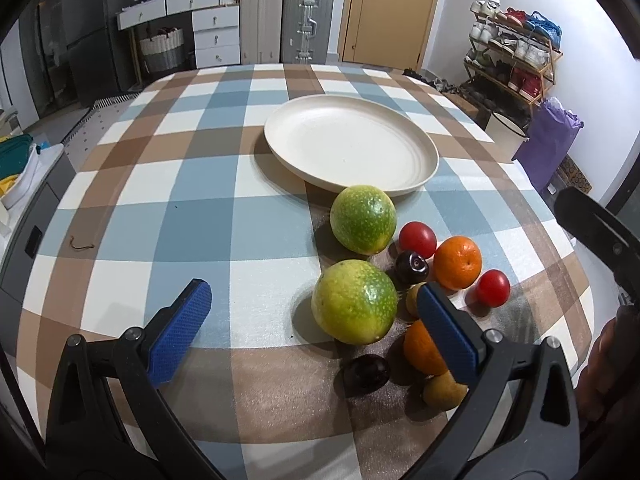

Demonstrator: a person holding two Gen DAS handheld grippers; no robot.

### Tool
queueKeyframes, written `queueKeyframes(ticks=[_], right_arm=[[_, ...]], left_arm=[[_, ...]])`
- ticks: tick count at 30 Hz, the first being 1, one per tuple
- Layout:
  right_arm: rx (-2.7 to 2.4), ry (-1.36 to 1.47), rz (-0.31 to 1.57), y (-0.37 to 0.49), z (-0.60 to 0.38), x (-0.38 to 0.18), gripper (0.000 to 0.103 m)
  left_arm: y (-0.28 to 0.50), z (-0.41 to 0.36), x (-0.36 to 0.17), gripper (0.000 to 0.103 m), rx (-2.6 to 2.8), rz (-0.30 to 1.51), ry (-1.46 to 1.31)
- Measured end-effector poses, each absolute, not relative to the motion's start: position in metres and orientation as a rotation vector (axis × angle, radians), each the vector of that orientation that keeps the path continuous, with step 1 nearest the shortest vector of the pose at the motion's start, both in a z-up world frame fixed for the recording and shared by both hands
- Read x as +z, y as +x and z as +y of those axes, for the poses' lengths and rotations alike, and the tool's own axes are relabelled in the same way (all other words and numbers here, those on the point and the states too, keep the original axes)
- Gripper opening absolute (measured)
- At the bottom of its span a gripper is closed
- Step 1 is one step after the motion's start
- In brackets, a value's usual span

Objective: Organize fruits
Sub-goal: 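Grasp the large green citrus with the left gripper while the right gripper approaches the other green citrus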

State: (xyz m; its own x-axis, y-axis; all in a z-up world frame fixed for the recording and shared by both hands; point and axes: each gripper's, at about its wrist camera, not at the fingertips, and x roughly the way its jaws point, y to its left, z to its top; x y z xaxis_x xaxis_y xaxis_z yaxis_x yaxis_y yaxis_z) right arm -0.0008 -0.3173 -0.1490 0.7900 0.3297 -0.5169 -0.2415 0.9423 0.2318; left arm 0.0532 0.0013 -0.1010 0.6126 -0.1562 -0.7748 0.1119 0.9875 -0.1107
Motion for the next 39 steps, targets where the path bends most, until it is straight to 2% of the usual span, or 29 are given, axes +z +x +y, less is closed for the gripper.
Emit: queueKeyframes(ticks=[7,9,13,15,17,22,23,25,39], right_arm=[[0.306,0.166,0.591,0.002,-0.321,-0.152,0.103],[0.307,0.166,0.591,0.002,-0.320,-0.151,0.103],[0.307,0.166,0.590,0.002,-0.320,-0.151,0.103],[0.307,0.167,0.591,0.002,-0.320,-0.151,0.103],[0.308,0.166,0.590,0.001,-0.320,-0.151,0.103],[0.307,0.168,0.591,0.002,-0.321,-0.151,0.103],[0.307,0.170,0.592,0.002,-0.321,-0.151,0.103],[0.310,0.177,0.594,0.002,-0.321,-0.152,0.103],[0.328,0.218,0.635,0.003,-0.319,-0.155,0.103]], left_arm=[[0.069,0.008,-0.112,0.102,-0.202,0.958,-0.111],[0.073,0.010,-0.116,0.099,-0.227,0.981,-0.146],[0.081,0.015,-0.123,0.088,-0.262,1.007,-0.186],[0.083,0.017,-0.125,0.085,-0.284,1.011,-0.208],[0.085,0.020,-0.126,0.078,-0.308,1.016,-0.241],[0.088,0.025,-0.132,0.070,-0.378,1.041,-0.325],[0.088,0.025,-0.133,0.059,-0.399,1.036,-0.336],[0.089,0.025,-0.135,0.047,-0.451,1.042,-0.369],[0.080,0.027,-0.133,0.047,-0.490,1.013,-0.377]])
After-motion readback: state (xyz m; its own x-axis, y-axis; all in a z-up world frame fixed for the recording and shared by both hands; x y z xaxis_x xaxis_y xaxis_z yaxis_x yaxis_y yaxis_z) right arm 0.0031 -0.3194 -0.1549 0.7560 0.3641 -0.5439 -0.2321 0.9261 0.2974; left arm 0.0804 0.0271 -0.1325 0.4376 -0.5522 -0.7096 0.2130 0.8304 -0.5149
